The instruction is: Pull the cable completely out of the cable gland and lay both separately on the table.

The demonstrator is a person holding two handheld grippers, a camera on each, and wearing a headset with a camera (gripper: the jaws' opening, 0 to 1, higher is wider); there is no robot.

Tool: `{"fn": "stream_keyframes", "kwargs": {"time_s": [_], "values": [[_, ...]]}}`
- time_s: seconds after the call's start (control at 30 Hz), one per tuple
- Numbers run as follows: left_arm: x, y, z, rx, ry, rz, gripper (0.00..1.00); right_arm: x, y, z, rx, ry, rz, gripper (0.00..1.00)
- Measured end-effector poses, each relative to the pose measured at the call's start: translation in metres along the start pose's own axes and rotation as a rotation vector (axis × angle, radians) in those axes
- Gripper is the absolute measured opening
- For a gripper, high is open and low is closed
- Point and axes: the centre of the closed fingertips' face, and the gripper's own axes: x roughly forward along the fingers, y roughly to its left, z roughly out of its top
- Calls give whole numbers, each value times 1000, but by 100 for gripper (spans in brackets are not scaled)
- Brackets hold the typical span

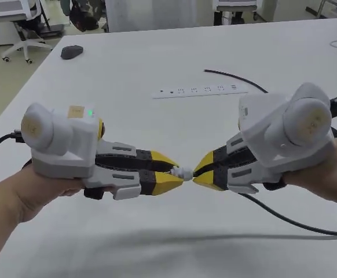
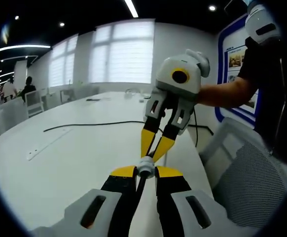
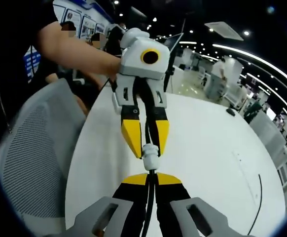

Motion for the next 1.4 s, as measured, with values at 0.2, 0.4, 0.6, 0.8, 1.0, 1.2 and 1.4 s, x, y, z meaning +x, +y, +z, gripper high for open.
{"fn": "stream_keyframes", "kwargs": {"time_s": [0.2,0.4,0.6,0.8,1.0,1.2,1.4], "values": [[2,-2,1,6,-6,-6,14,-2,0,1,15,-4,-12,0],[-6,4,3,21,-10,22,14,-19,-12,-17,52,47,-84,0],[-17,12,2,49,-18,70,15,-45,-26,-44,99,85,-168,0],[-25,13,-5,41,-4,94,15,-71,-37,-79,190,129,-245,0],[-40,20,-11,28,1,130,14,-99,-47,-119,250,195,-327,0],[-49,24,-11,22,-8,157,14,-112,-50,-144,331,223,-367,0],[-51,26,-4,9,-34,173,14,-101,-39,-153,330,258,-329,0]]}}
